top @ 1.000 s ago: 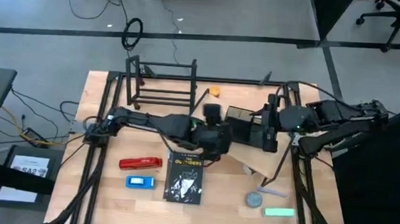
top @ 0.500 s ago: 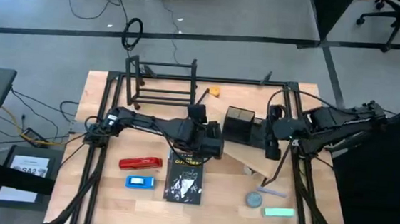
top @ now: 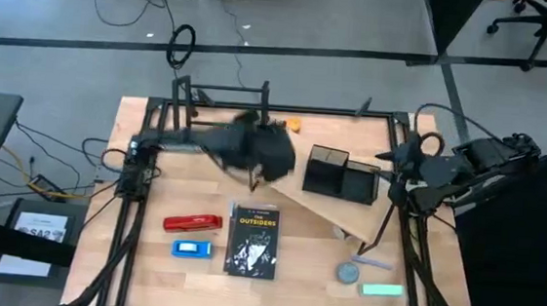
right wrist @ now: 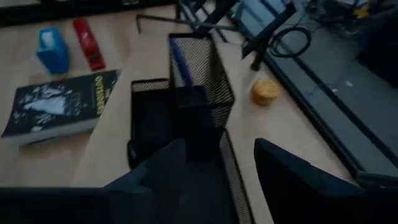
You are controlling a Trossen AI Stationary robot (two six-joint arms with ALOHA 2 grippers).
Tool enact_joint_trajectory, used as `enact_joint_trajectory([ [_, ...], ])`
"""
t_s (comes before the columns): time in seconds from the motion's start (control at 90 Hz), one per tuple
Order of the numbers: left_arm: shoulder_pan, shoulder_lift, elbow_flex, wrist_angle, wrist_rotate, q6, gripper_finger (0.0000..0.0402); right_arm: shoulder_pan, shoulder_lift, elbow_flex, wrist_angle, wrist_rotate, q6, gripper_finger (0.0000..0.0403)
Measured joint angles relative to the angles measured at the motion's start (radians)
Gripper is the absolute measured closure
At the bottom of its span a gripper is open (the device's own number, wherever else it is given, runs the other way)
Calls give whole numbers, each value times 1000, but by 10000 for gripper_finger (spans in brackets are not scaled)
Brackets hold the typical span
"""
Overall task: Stock shelves
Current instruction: Adjust the shelf, pen holder and book shelf
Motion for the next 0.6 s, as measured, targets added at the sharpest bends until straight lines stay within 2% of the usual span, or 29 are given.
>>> enact_joint_trajectory([
  [0.156, 210, 30, 16, 281, 309, 260, 310, 0, 0, -39, 54, 12, 2, 246],
  [0.311, 405, 116, 17, 472, 498, 371, 381, 0, 1, -115, 134, 12, 19, 250],
  [0.4, 467, 188, 17, 581, 614, 390, 396, 0, 0, -157, 180, 12, 29, 250],
  [0.444, 479, 226, 17, 626, 642, 390, 396, 0, 1, -169, 190, 12, 33, 250],
  [0.6, 507, 346, 16, 730, 643, 377, 401, 0, 0, -180, 195, 12, 59, 251],
])
